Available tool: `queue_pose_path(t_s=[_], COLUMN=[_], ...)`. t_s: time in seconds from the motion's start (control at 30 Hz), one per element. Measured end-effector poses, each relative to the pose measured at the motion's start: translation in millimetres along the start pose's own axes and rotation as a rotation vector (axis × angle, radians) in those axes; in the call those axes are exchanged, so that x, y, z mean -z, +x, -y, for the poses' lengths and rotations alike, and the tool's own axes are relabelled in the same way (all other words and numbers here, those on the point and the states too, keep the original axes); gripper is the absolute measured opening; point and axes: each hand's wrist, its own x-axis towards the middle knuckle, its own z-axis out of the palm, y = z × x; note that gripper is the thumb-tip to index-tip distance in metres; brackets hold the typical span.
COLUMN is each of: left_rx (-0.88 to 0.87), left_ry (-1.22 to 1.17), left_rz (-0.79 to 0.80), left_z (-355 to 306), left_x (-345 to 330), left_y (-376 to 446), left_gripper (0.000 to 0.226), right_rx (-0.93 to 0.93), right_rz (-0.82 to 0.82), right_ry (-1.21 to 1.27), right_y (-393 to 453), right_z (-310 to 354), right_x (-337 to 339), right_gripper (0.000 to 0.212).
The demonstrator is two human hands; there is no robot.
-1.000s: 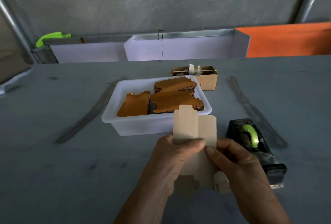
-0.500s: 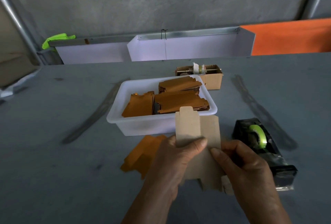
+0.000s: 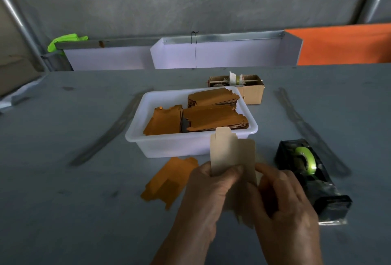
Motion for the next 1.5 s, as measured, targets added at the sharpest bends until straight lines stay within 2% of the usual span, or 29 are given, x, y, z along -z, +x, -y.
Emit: queue_pose_path(t_s=[0.17,0.27,0.4,0.47,0.53,0.63,0.77,0.87,0.97,1.07,1.33,1.5], left_rx=[-0.066,-0.061,-0.005,-0.038,-0.109,-0.153,-0.109,-0.073,-0.072,-0.065,-0.152,-0.199], left_ry=[0.01,-0.014,-0.07,-0.03,0.025,0.075,0.141,0.209,0.246,0.179,0.131,0.105], left_rz=[0.129,0.246,0.35,0.38,0.384,0.361,0.434,0.494,0.523,0.513,0.274,0.209], left_z=[-2.4,-2.5,-1.5,-1.6,-1.0,-0.7,-2.4,-3.8,-1.5,-0.1,5.6,5.1], left_x=[-3.6,1.1,9.8,11.3,11.7,16.0,19.4,14.8,9.2,5.7,-3.0,-5.3], left_y=[-6.9,-6.0,-4.1,-4.3,-4.3,-3.9,-5.9,-10.9,-12.3,-15.2,-20.8,-26.6], left_gripper=[0.019,0.022,0.044,0.043,0.03,0.015,0.016,0.02,0.017,0.017,0.015,0.014], right_rx=[0.069,0.098,0.113,0.079,0.051,-0.113,-0.42,-0.638,-0.743,-0.779,-0.811,-0.819], right_rz=[0.158,0.182,0.191,0.2,0.217,0.245,0.128,0.244,0.297,0.276,0.311,0.3], right_ry=[0.06,0.114,0.062,0.084,0.129,0.301,0.369,0.635,0.758,0.802,0.856,0.853], right_y=[-5.6,-3.4,-1.7,-1.8,-1.2,0.6,10.6,22.2,28.0,29.0,26.4,25.2], right_z=[9.5,14.9,14.7,13.3,10.8,10.1,5.4,0.7,2.1,-0.4,-2.8,-2.7], right_x=[-0.5,1.0,3.4,4.3,4.9,10.2,22.0,23.9,23.2,25.1,26.4,28.9], right_gripper=[0.049,0.05,0.05,0.051,0.048,0.044,0.034,0.027,0.024,0.024,0.023,0.024])
